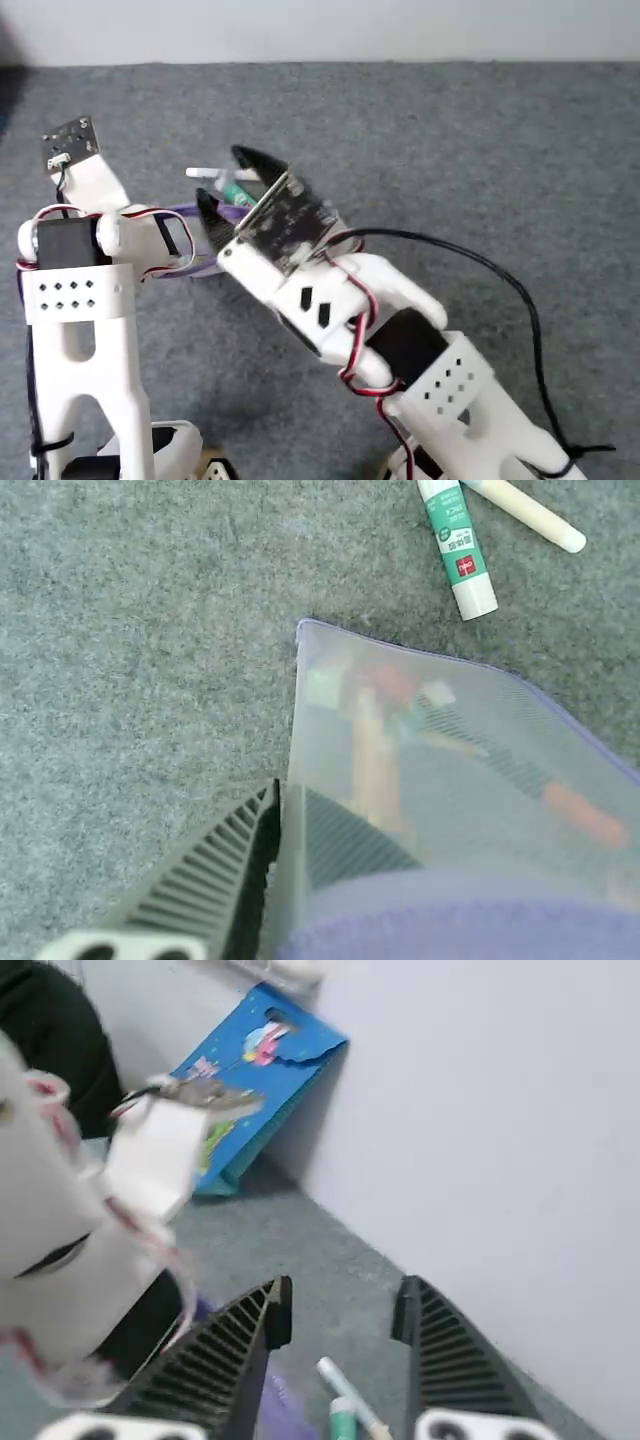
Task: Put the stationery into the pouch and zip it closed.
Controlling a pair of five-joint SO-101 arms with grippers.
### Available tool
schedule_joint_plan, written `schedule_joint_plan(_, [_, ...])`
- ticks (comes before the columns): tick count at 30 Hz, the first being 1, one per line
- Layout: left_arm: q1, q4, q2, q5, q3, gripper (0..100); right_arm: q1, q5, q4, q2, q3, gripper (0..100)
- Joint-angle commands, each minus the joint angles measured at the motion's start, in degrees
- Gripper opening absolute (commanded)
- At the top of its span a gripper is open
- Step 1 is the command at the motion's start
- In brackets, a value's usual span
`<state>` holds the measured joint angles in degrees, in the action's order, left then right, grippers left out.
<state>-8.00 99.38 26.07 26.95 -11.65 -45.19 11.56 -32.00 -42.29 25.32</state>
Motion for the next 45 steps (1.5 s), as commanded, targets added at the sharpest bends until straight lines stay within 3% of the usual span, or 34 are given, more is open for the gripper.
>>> schedule_joint_plan(1, [0.09, 0.97, 0.0, 0.62, 2.95, 1, 6.11, -3.34, -0.22, -0.48, -6.24, 9.0])
schedule_joint_plan(5, [0.09, 0.97, 0.0, 0.62, 2.68, 1, 15.43, -8.53, -0.22, 4.09, -9.23, 0.7])
schedule_joint_plan(7, [0.09, 0.97, 0.0, 0.62, 2.68, 1, 19.3, -12.31, -1.36, 7.6, -10.55, 1.3])
schedule_joint_plan(13, [-3.16, 1.05, 0.09, 0.53, 2.68, 1, 23.25, -18.37, -16.22, 21.14, -20.57, 1.4])
schedule_joint_plan(19, [-7.74, 1.23, 0.09, 0.35, 2.59, 1, 22.9, -18.37, -26.86, 37.23, -34.29, 2.0])
schedule_joint_plan(31, [-2.9, 1.23, 0.0, 0.35, -1.8, 1, 18.95, -15.21, -47.6, 71.34, -70.51, 2.0])
schedule_joint_plan(41, [-2.9, 1.14, 0.0, 0.35, -4.79, 1, 13.49, -10.73, -48.66, 90.86, -91.52, 2.4])
schedule_joint_plan(45, [-2.9, 1.14, 0.0, 0.35, -4.79, 1, 12.44, -9.85, -48.66, 98.15, -97.23, 13.8])
